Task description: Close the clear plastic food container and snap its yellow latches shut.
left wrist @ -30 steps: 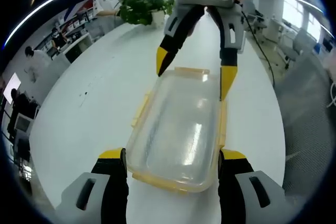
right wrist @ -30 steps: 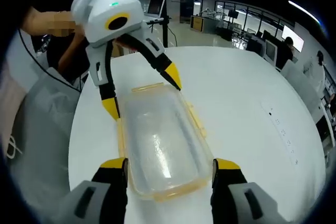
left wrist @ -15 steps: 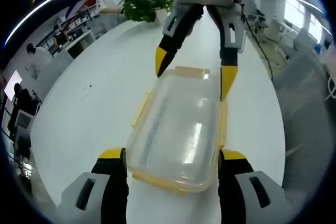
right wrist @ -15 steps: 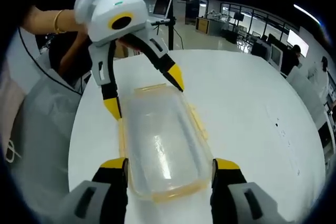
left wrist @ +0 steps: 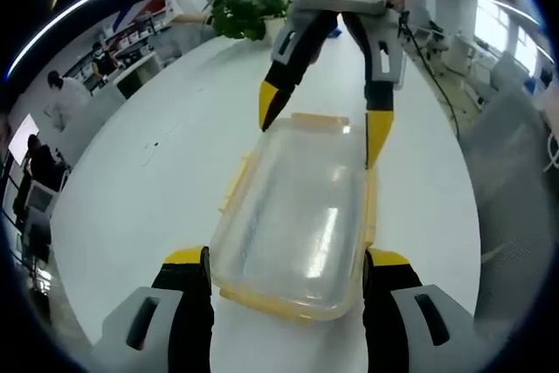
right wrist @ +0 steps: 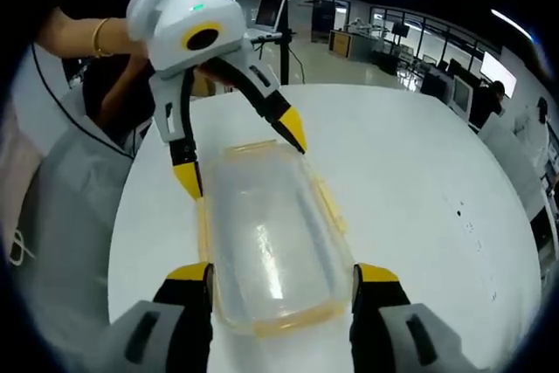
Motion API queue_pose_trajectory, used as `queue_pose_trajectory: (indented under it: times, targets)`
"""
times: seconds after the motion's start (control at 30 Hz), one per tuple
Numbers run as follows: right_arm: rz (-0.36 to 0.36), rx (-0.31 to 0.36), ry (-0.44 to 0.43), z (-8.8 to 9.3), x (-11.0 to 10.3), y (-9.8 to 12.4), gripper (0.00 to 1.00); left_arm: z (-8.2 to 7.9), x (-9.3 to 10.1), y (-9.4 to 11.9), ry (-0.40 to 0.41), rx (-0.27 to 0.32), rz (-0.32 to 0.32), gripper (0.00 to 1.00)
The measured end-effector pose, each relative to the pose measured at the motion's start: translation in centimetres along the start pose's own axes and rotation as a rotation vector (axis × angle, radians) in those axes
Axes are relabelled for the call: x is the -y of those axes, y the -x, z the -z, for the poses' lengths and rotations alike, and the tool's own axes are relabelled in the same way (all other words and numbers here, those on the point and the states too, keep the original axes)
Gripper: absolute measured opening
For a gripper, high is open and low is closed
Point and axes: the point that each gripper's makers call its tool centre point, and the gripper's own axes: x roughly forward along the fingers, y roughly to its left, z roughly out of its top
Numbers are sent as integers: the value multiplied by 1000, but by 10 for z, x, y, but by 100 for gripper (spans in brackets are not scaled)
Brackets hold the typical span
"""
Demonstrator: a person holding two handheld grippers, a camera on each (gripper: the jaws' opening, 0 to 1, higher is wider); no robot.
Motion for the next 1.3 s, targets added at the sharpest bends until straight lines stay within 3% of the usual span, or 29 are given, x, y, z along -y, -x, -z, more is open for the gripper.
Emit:
queue_pose_trajectory:
  times: [0.57,0.83,1.0,1.23,1.3]
  targets:
    - [8,19,-5,-2,8,-1,64,-3,-8,-2,-11,17,8,68]
    - [10,39,-14,-2,5,1,64,-3,-5,2,10,74,32,69]
    - [42,37,29,1,1,5,68,1,-5,11,-7,77,8,83]
    - [88,38,6,9,-6,14,69,10,-4,28,48,81,-46,81]
    - [112,54,-18,8,-5,19,69,11,-4,35,98,86,-79,80]
